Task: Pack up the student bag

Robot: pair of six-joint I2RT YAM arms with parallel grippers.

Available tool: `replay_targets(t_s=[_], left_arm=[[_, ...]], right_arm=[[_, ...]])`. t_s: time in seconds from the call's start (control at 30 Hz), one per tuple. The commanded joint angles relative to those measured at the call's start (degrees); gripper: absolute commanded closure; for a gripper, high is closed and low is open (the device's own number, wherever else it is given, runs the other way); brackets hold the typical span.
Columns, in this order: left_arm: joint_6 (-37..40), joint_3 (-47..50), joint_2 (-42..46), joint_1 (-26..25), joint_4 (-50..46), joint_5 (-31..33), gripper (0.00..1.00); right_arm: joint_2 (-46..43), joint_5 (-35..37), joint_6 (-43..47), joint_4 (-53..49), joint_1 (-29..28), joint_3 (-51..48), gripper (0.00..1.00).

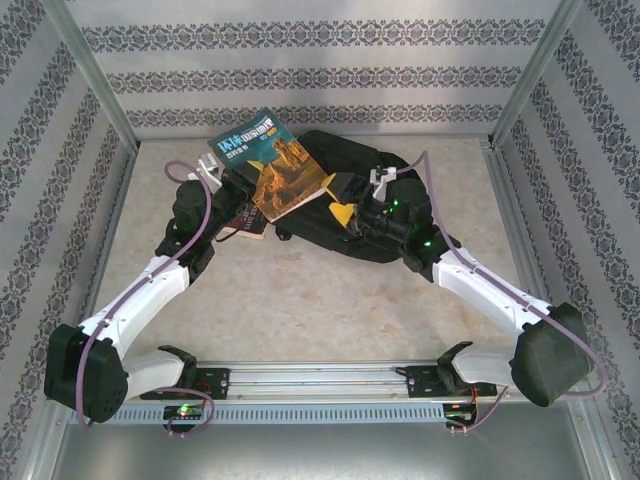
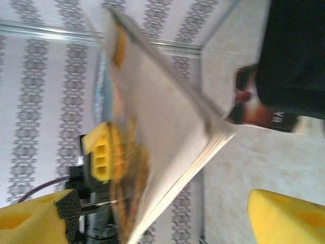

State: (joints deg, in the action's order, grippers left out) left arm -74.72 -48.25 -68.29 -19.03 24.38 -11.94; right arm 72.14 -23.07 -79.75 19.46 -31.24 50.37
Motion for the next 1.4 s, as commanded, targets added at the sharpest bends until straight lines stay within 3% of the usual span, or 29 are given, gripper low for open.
replay_targets(t_s=[0.0, 0.63, 0.83, 1.13, 1.3, 1.37], left_arm=[[-2.88, -3.85, -0.47, -1.03, 8.05, 4.72, 1.00], [-4.65, -6.67, -1.53, -2.92, 7.44, 6.80, 1.00], [-4.83, -6.56, -1.71, -4.63, 6.81, 6.74, 1.00], [-4.58, -5.46, -0.87, -5.20, 4.80, 7.63, 1.00], [-4.46, -5.80, -1.52, -5.29, 3.99, 7.71, 1.00], [-4.73, -5.88, -2.00, -5.49, 3.96, 7.69, 1.00]], right_arm=[[-0.37, 11.03, -4.08, 14.27, -3.44, -1.45, 0.12], [10.45, 12.92, -7.26, 23.02, -8.58, 4.69, 0.14], [15.24, 14.73, -7.67, 28.57, -8.20, 7.98, 0.34], [16.55, 17.01, -4.89, 27.38, -6.36, 10.89, 0.62], [15.64, 17.57, -3.31, 24.97, -6.37, 10.60, 0.82], [14.84, 17.54, -1.81, 23.43, -6.17, 10.54, 0.94]])
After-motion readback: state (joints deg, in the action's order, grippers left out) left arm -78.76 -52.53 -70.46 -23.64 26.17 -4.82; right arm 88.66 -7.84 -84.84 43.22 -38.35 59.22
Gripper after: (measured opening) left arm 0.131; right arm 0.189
